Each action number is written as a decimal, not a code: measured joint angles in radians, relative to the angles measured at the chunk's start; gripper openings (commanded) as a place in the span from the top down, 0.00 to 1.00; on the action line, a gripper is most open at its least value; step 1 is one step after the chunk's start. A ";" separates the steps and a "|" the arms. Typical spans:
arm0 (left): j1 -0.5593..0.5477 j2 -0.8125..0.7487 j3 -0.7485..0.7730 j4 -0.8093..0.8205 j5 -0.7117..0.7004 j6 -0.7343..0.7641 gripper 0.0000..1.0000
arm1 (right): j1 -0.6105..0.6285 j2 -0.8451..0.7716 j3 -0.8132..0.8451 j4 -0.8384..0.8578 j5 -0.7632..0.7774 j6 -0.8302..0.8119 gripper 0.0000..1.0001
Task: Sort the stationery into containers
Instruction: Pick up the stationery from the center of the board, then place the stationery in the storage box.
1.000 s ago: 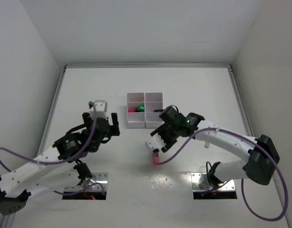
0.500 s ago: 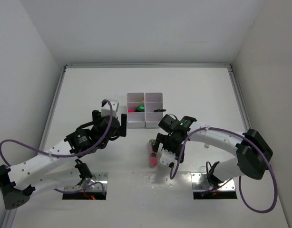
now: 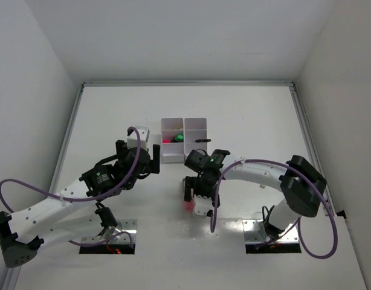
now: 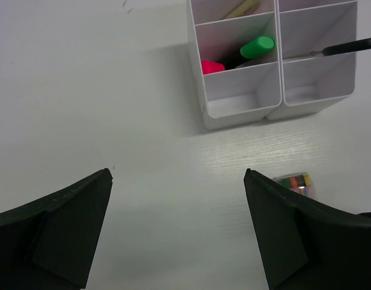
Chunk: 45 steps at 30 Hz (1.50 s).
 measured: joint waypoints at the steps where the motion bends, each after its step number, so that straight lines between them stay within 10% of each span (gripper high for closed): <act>1: 0.000 0.000 0.000 0.000 0.000 0.000 0.03 | 0.012 0.011 0.012 0.003 0.001 -0.001 0.23; 19: 0.006 -0.037 -0.016 -0.011 0.000 -0.024 0.03 | 0.077 0.234 0.076 0.230 0.214 0.015 0.24; 38: 0.007 -0.048 -0.016 -0.026 -0.008 -0.035 0.03 | 0.071 0.239 0.107 0.225 0.264 0.087 1.00; 45: 0.007 -0.087 -0.016 -0.029 -0.012 -0.041 0.03 | 0.090 0.174 0.214 0.155 0.353 0.314 1.00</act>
